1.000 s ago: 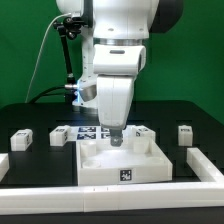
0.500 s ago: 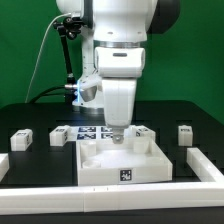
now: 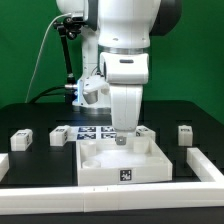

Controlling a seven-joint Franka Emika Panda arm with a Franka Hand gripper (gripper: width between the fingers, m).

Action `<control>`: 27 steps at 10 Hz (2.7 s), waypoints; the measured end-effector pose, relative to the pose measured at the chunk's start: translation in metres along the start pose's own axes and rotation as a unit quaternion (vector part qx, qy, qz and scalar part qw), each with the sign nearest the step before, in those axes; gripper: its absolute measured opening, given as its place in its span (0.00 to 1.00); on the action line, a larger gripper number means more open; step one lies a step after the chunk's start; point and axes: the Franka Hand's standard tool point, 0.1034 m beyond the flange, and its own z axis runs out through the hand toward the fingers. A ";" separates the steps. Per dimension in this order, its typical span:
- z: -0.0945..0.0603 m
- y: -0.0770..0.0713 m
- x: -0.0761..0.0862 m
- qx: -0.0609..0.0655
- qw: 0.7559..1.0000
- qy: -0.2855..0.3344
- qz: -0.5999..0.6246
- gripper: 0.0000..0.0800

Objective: Assemble one leg

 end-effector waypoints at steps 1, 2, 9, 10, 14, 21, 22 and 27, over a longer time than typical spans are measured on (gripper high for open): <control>0.001 -0.005 -0.002 0.003 1.000 0.004 0.001 0.81; 0.005 -0.020 -0.010 0.010 1.000 0.013 0.008 0.81; 0.026 -0.057 -0.028 0.003 0.999 0.042 0.004 0.81; 0.028 -0.058 -0.028 0.003 0.999 0.042 0.000 0.81; 0.061 -0.078 -0.022 0.004 0.998 0.051 -0.034 0.81; 0.065 -0.077 -0.011 0.010 0.998 0.054 -0.006 0.17; 0.064 -0.075 -0.011 0.006 0.999 0.054 -0.006 0.17; 0.063 -0.073 -0.011 0.000 0.999 0.054 -0.005 0.09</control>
Offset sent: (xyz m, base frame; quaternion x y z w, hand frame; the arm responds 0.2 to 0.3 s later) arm -0.0550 0.0147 -0.0067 0.0002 0.1111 0.0136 0.9937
